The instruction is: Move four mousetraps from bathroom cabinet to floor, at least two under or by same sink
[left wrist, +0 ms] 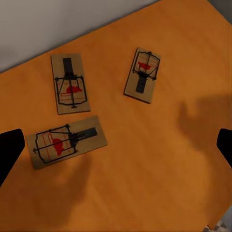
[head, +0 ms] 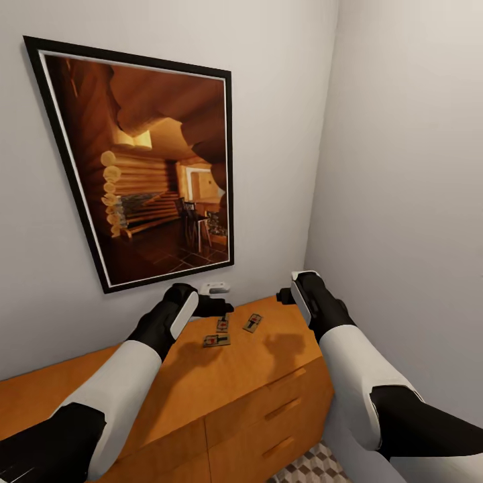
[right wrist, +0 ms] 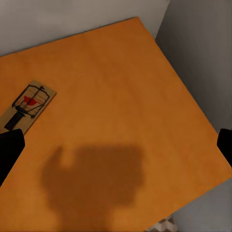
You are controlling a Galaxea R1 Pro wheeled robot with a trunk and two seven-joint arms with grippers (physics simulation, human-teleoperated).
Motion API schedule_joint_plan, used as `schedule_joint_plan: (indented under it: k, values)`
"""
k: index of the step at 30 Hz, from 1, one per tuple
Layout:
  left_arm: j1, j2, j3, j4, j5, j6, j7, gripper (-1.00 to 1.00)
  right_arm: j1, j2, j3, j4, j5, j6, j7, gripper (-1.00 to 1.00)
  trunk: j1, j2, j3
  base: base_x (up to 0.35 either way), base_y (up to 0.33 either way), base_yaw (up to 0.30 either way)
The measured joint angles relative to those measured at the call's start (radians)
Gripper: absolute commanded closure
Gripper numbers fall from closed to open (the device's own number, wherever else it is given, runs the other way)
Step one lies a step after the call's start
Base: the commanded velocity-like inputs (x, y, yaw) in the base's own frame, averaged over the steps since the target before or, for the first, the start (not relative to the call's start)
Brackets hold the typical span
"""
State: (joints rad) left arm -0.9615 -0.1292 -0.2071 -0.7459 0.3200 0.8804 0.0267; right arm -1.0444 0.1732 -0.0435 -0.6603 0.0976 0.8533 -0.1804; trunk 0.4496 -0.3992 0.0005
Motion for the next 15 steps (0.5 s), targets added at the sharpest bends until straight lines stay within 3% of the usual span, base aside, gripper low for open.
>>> schedule_joint_plan:
  k: [15]
  values:
    - [0.0,0.001,0.004,0.0,-0.002,-0.002,0.001,-1.0,0.0,0.0,0.0,0.0,0.0,-0.001,-0.002,-1.0,0.0,0.0,0.0,0.0,0.0,-0.006]
